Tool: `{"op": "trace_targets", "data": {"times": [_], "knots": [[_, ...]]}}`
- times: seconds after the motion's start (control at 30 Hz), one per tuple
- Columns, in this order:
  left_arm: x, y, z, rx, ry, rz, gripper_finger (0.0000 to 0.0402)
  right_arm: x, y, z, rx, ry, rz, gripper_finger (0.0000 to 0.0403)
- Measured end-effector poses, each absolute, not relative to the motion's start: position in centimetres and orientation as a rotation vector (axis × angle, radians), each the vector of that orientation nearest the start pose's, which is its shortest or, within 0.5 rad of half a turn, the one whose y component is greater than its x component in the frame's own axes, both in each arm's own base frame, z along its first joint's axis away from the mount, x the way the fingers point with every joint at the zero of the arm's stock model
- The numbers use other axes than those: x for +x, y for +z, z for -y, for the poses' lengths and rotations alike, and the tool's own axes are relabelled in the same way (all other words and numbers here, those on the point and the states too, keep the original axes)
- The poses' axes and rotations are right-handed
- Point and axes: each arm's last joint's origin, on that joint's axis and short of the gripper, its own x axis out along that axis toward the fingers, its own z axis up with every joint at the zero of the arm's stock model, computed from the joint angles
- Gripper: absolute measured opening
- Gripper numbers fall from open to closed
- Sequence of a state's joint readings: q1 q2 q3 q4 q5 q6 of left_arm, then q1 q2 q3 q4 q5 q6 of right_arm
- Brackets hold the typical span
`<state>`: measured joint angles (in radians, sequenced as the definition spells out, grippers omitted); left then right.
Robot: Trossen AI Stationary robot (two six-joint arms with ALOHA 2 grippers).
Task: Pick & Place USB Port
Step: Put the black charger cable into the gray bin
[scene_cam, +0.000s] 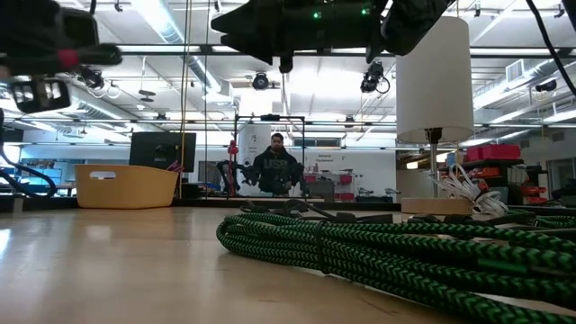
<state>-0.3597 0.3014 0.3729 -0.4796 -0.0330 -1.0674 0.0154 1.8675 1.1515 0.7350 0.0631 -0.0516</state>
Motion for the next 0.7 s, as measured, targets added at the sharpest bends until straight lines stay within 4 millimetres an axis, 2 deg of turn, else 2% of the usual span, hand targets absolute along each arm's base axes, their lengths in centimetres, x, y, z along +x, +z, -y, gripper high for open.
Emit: {"op": "trace_targets", "data": {"times": [0.3, 0.53, 0.7], "knots": [[9.0, 21.8, 5.4, -1.008, -0.085, -0.631, 0.0043, 41.8, 24.2, -0.3, -0.049, -0.052, 0.013, 0.0192], [9.1, 24.2, 8.5, -0.931, -0.077, -0.681, 0.0043, 41.8, 24.2, 0.2, -0.034, -0.063, 0.014, 0.0192], [8.4, 25.2, 11.1, -0.879, 0.038, -0.759, 0.0043, 41.8, 24.2, 0.3, -0.032, -0.067, 0.014, 0.0192]]}}
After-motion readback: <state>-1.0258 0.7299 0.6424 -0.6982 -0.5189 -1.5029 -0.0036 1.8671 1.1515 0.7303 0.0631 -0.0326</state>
